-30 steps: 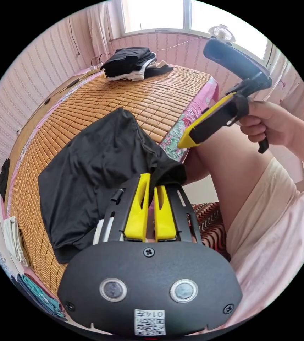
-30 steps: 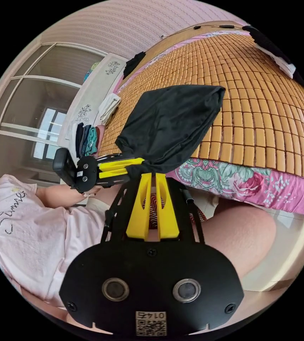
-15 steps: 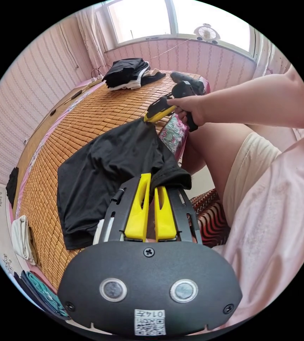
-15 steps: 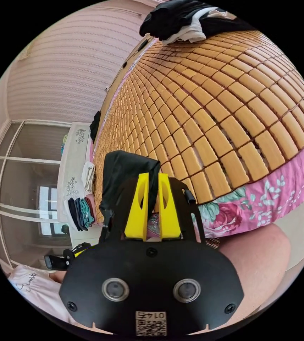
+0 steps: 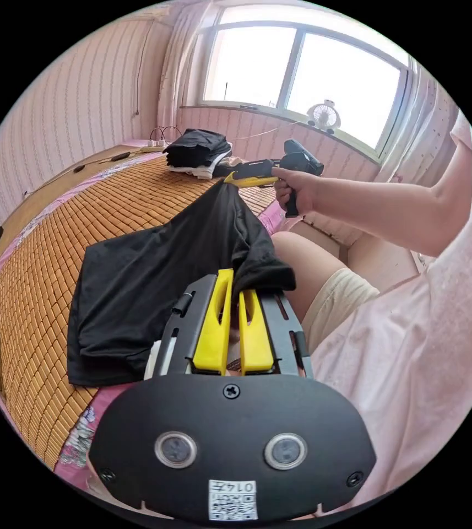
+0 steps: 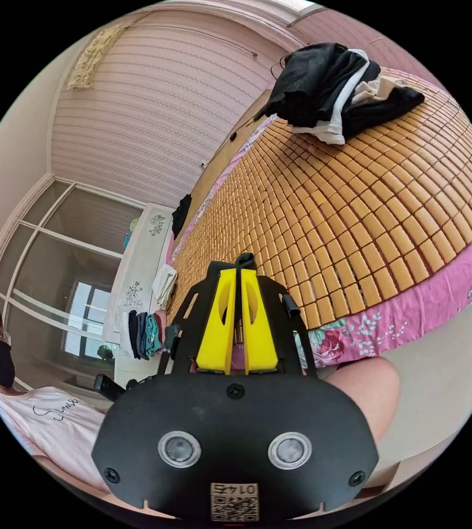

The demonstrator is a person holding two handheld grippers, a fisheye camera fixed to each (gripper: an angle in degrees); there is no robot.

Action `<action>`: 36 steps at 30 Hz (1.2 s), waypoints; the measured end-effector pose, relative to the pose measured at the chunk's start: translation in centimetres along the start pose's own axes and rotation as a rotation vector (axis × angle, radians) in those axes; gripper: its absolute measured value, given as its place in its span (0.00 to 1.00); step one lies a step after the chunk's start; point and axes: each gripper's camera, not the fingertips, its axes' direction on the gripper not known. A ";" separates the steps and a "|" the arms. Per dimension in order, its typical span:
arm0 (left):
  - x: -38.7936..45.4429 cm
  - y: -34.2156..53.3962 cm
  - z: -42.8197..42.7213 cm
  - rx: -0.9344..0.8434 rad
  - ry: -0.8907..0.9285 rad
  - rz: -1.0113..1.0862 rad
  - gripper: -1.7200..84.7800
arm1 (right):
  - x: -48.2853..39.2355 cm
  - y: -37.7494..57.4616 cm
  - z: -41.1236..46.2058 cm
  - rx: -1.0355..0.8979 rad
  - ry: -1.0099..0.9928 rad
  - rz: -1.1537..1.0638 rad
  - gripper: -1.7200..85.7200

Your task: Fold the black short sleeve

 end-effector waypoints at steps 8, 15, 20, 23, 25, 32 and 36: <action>-7.1 4.6 -4.8 0.186 -0.065 -0.270 0.01 | -15.6 -10.2 5.5 -0.137 0.107 -0.201 0.03; -15.7 9.6 -4.3 0.075 -0.265 -0.508 0.02 | -26.0 -16.4 20.3 -0.347 0.325 -0.241 0.03; -21.1 12.8 -3.2 -0.110 -0.330 -0.739 0.08 | -31.1 -20.5 25.8 -0.431 0.388 -0.235 0.05; -23.3 14.8 -4.9 -0.058 -0.214 -0.875 0.09 | -34.4 -23.0 24.9 -0.441 0.267 -0.314 0.07; -24.1 15.9 -6.0 -0.004 -0.153 -0.933 0.08 | -36.3 -24.4 24.4 -0.468 0.277 -0.386 0.08; -26.7 18.9 -9.5 0.120 -0.157 -1.046 0.07 | -42.8 -27.8 22.8 -0.581 0.471 -0.644 0.09; -26.7 16.7 -8.9 0.039 -0.206 -0.848 0.11 | -44.9 -30.2 22.1 -0.608 0.527 -0.672 0.09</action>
